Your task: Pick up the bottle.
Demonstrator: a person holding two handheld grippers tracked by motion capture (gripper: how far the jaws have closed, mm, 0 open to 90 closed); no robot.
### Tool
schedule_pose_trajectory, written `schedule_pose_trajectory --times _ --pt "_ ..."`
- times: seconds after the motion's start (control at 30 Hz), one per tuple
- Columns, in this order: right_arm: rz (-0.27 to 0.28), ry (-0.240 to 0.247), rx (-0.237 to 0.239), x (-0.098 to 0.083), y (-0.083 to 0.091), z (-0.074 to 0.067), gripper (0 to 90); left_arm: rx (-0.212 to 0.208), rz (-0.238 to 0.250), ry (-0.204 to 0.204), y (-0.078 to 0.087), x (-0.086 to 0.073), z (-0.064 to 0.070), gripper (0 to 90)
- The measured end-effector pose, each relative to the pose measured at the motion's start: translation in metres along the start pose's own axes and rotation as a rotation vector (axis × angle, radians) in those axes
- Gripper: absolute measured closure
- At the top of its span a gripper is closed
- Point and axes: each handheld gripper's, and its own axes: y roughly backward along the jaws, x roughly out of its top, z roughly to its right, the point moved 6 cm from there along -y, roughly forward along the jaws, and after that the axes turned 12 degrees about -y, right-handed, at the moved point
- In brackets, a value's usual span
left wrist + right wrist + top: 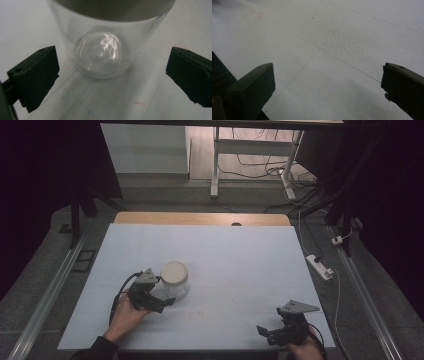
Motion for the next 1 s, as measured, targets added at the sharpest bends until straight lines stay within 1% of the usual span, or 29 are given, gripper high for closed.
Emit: schedule_pose_trajectory --times 0.07,0.17,0.33,0.43,0.73,0.93,1.0 --pt "0.000 0.000 -0.001 0.000 0.000 0.000 0.0 -0.002 0.003 -0.011 -0.003 0.002 -0.001 0.0" --pt "0.000 -0.002 0.000 0.000 0.000 0.000 0.0 0.002 0.011 -0.012 -0.005 0.005 -0.003 0.0" --pt "-0.002 -0.001 0.001 0.000 0.000 0.000 0.0 -0.029 0.039 0.012 -0.011 0.006 -0.008 0.0" --pt "-0.002 -0.001 0.000 0.000 -0.001 0.000 0.0 -0.040 0.055 0.013 -0.015 0.007 -0.010 0.0" --pt "-0.006 0.002 0.002 0.000 -0.001 0.000 0.0 -0.016 0.081 -0.026 -0.020 0.016 -0.013 0.0" --pt "-0.008 0.004 0.003 0.000 -0.001 0.000 0.0 -0.001 0.069 -0.027 -0.018 0.021 -0.016 0.0" --pt "-0.009 0.005 0.003 0.000 -0.001 0.000 0.0 -0.002 0.065 -0.031 -0.018 0.021 -0.015 0.0"
